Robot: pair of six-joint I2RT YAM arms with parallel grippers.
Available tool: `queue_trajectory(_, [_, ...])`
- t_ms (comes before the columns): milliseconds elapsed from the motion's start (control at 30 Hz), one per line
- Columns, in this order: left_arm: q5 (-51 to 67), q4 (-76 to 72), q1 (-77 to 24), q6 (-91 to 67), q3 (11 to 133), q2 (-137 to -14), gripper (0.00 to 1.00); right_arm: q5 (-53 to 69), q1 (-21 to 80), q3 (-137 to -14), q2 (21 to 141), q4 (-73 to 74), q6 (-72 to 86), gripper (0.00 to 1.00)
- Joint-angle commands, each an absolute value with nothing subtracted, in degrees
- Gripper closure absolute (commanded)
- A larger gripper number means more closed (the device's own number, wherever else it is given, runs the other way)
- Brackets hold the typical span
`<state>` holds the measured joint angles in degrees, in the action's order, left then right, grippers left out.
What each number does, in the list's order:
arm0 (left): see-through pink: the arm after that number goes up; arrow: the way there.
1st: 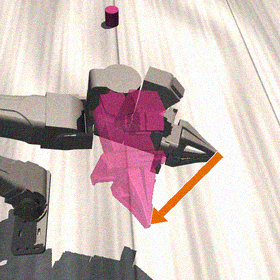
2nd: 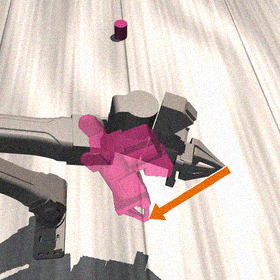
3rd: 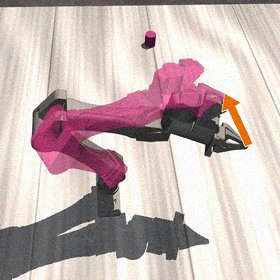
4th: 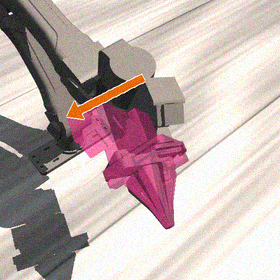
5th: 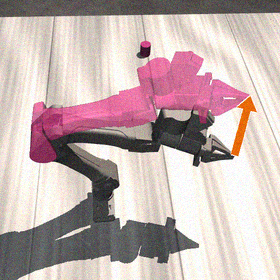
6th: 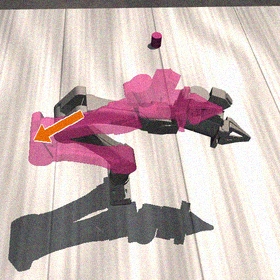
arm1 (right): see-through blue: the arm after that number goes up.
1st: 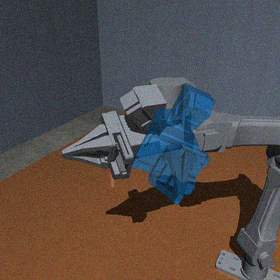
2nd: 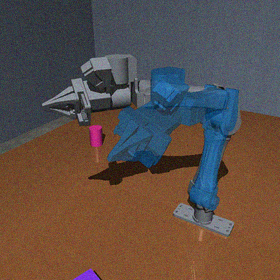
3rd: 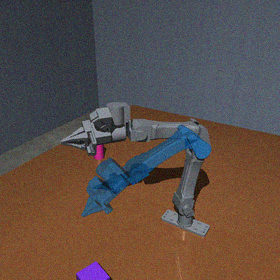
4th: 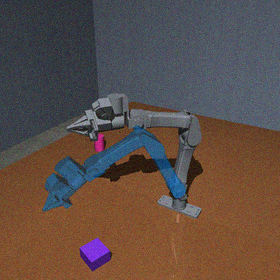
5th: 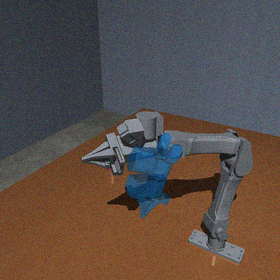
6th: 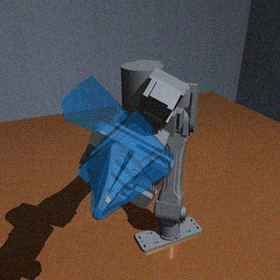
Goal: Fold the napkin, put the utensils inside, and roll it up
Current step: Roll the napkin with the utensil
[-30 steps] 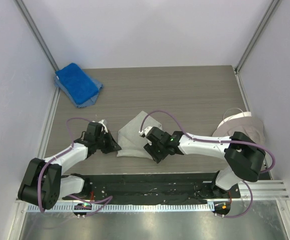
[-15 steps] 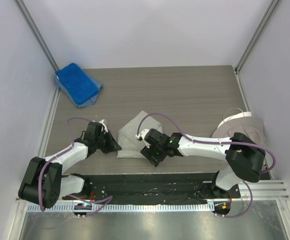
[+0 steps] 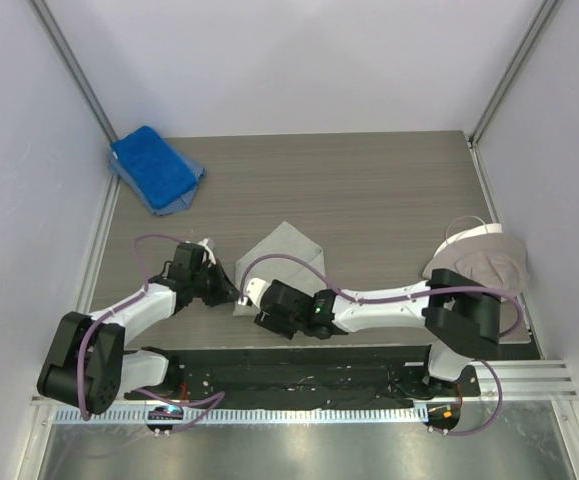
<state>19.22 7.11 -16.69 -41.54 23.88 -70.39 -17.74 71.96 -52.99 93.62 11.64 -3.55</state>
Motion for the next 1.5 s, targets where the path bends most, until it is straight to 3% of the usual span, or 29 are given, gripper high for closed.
queue_trajectory(0, [17.32, 9.67, -16.44, -39.9, 24.08, -71.46, 1.0, -20.48, 71.98, -55.19, 97.37, 4.23, -8.69, 0.36])
queue_trajectory(167, [17.49, 9.32, -16.44, -39.55, 24.08, -71.72, 1.0, -20.48, 71.63, -55.72, 99.67, 3.51, -10.37, 0.39])
queue_trajectory(333, [18.81, 7.56, -16.44, -39.2, 23.99, -71.81, 1.0, -11.97, 68.39, -57.12, 101.25, 7.46, -9.76, 0.45])
queue_trajectory(567, [18.38, 5.36, -16.44, -38.67, 24.87, -70.93, 0.98, 11.58, 62.5, -60.64, 105.45, 18.36, -6.25, 0.68])
queue_trajectory(633, [16.8, 5.54, -16.44, -38.67, 25.66, -70.32, 0.87, 16.58, 61.01, -62.04, 106.52, 21.61, -5.63, 0.73])
queue_trajectory(733, [13.89, 6.5, -16.44, -38.5, 26.01, -67.25, 0.57, 22.3, 58.9, -64.32, 108.72, 25.83, -3.61, 0.79])
queue_trajectory(900, [9.24, 8.0, -16.44, -38.32, 24.35, -60.22, 0.4, 30.75, 56.43, -68.19, 110.74, 30.67, -1.32, 0.81])
queue_trajectory(1467, [18.01, 1.5, -16.52, -40.6, 14.94, -50.8, 0.43, 48.25, 47.64, -79.54, 125.67, 35.51, 1.84, 0.81])
